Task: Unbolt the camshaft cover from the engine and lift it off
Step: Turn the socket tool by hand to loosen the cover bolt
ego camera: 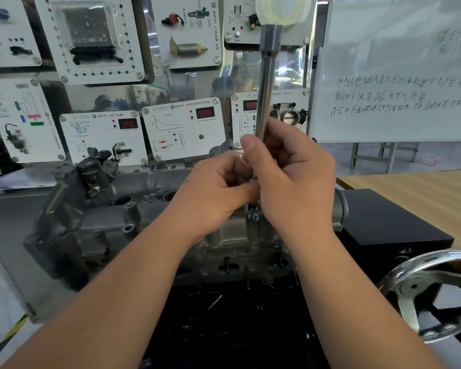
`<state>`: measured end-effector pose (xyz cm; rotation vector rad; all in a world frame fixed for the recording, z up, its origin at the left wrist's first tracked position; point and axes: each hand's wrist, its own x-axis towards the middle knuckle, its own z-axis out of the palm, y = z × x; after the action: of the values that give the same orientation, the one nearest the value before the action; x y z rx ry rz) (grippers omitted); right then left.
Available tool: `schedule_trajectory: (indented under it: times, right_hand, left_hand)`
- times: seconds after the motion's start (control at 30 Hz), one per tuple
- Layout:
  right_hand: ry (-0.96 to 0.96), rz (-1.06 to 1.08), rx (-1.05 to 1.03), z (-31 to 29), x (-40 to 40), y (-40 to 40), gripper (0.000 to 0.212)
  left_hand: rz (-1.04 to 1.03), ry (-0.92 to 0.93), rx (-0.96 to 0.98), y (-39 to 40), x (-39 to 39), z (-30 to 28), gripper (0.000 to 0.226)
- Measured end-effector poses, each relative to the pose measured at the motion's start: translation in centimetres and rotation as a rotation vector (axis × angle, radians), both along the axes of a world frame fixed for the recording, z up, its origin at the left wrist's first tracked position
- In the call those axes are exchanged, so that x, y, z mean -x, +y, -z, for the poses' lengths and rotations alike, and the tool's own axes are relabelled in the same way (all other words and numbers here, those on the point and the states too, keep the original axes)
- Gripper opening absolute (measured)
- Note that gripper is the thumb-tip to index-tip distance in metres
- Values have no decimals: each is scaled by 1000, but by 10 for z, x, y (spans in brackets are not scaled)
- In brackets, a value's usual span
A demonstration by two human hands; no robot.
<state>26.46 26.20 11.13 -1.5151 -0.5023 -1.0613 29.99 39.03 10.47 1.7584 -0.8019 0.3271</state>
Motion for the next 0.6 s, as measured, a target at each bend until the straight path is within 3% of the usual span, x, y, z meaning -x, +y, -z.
schedule_trajectory:
  times: [0.2, 0.33, 0.43, 0.5, 0.6]
  right_hand:
    - [-18, 24, 105, 0, 3, -2, 19]
    - [-1, -10, 67, -1, 2, -3, 34]
    - [-46, 44, 56, 1, 0, -3, 33]
    - [-53, 40, 22, 3, -3, -2, 34]
    - [-65, 41, 39, 5, -3, 1, 38]
  left_hand:
    - [95, 70, 36, 5, -2, 2, 15]
    - [133, 76, 42, 7, -2, 2, 11]
    - [55, 51, 78, 3, 0, 2, 42]
    - [17, 47, 59, 2, 2, 0, 50]
    - [50, 80, 24, 5, -1, 1, 30]
